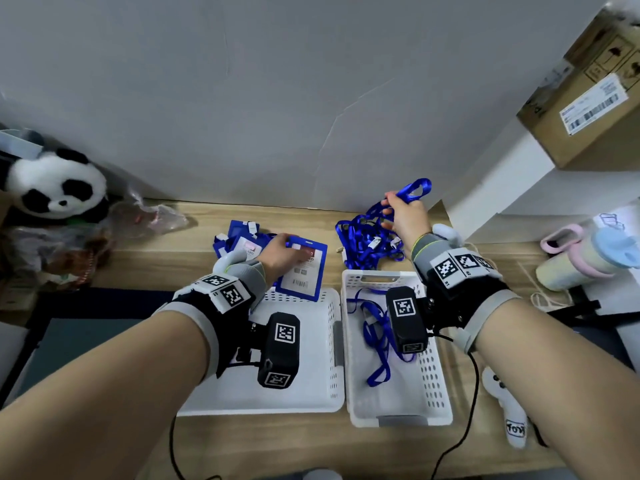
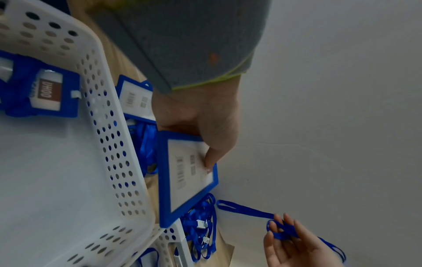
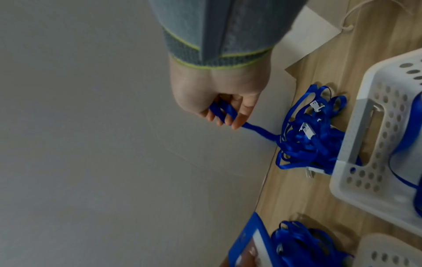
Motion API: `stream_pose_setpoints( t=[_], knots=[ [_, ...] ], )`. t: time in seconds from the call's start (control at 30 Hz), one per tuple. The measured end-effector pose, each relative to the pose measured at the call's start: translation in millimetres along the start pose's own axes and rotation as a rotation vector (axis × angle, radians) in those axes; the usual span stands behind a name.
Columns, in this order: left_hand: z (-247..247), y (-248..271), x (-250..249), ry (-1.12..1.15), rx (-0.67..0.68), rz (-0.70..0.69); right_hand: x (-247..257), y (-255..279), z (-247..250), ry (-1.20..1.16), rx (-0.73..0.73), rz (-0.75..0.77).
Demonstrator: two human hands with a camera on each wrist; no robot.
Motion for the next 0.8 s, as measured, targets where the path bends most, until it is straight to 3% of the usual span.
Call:
stream_pose_setpoints(
  t=[0.1,0.33,0.6,0.8],
  knots=[
    [-3.9,-5.1,6.2,-0.015,0.006,0.030,-16.0,-11.3,5.1,0.120,0.028,-0.074],
    [-8.3,-22.4,18.8,0.030,-0.001,0.105,-61.9,-40.8,0.9,0.355,0.273,-0.245],
    [-10.9,-33.5,26.0,-0.009,0.010,0.144,-85.4,-42.3,3.1,0.370,0.347,-0.367],
    [-23.7,-31.5,30.8,-0.020,0.060,0.147,-85.7,-10.9,22.8,0.147,0.329,-0.405]
  ],
)
Point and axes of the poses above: each hand's wrist, its own y-axis away from the middle knuckle, its own z-axis out of the back of the hand, x = y × z, the point moved 3 cm from there along -y, towards the middle knuckle, and after that the axes turned 9 degrees about z, right-handed, at the moved point
